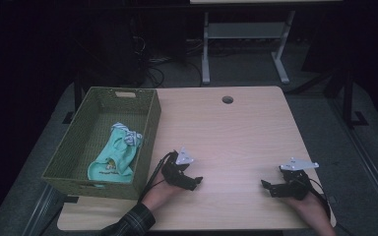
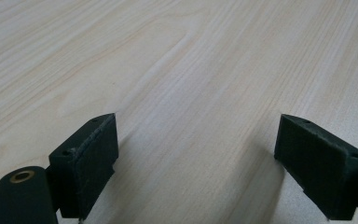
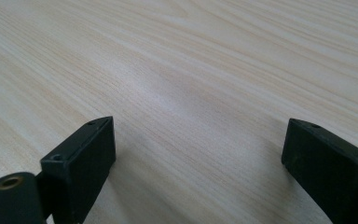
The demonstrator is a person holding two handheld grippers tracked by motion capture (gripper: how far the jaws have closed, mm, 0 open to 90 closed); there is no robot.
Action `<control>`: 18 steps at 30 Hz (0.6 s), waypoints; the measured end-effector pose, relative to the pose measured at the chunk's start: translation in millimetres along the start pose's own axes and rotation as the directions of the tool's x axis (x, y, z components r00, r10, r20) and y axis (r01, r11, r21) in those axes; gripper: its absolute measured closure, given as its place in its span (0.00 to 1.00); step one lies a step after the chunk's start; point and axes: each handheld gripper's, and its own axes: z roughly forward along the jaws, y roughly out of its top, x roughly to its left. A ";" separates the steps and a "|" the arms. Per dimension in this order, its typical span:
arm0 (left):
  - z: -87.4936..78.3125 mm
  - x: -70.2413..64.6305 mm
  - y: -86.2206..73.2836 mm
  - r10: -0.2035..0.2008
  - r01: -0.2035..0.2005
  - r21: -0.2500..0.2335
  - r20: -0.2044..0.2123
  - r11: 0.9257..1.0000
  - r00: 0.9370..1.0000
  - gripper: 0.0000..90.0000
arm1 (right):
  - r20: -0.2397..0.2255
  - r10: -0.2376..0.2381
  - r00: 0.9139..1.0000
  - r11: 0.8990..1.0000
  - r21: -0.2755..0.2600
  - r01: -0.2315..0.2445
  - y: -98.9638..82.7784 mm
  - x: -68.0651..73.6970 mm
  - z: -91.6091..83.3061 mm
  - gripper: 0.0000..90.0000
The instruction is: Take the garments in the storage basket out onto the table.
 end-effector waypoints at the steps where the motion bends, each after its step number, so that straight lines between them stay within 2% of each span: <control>1: -2.0 0.7 0.4 -0.013 0.013 -0.011 0.002 1.000 1.000 0.14 | 0.000 0.000 1.000 1.000 0.000 0.000 0.0 0.0 0.0 0.10; 14: -13.3 7.2 3.2 -0.012 0.012 -0.001 -0.013 1.000 1.000 0.15 | 0.000 0.000 1.000 1.000 0.000 0.000 0.0 0.0 0.0 0.10; 18: -16.3 12.0 2.7 -0.030 0.030 0.004 -0.004 1.000 1.000 0.15 | 0.000 0.000 1.000 1.000 0.000 0.000 0.0 0.0 0.0 0.10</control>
